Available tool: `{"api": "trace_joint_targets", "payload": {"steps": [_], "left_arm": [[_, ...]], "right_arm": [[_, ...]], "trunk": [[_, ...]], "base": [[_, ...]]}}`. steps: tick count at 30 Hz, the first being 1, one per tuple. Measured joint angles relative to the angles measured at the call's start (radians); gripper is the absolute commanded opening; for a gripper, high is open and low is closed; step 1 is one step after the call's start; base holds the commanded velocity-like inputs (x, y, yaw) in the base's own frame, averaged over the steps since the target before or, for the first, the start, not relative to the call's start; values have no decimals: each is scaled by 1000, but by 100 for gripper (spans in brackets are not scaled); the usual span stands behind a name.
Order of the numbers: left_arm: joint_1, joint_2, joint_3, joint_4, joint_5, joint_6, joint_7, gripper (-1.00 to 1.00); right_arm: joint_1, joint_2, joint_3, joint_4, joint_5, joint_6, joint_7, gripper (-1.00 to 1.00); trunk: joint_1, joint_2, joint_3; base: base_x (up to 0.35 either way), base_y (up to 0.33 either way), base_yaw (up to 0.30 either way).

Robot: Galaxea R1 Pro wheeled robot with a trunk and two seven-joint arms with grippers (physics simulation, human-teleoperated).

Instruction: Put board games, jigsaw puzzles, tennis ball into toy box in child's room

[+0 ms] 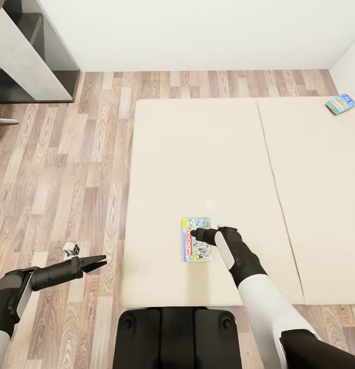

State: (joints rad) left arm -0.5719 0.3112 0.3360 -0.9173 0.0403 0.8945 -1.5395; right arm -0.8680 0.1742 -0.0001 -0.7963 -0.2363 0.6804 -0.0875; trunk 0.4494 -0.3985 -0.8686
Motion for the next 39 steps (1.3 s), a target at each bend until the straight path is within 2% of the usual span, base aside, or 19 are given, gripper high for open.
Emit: {"api": "trace_joint_targets", "payload": {"steps": [39], "left_arm": [[0,0,0,0,0,0,-1,100]], "right_arm": [[0,0,0,0,0,0,0,100]], "trunk": [[0,0,0]], "base": [[0,42,0]]}}
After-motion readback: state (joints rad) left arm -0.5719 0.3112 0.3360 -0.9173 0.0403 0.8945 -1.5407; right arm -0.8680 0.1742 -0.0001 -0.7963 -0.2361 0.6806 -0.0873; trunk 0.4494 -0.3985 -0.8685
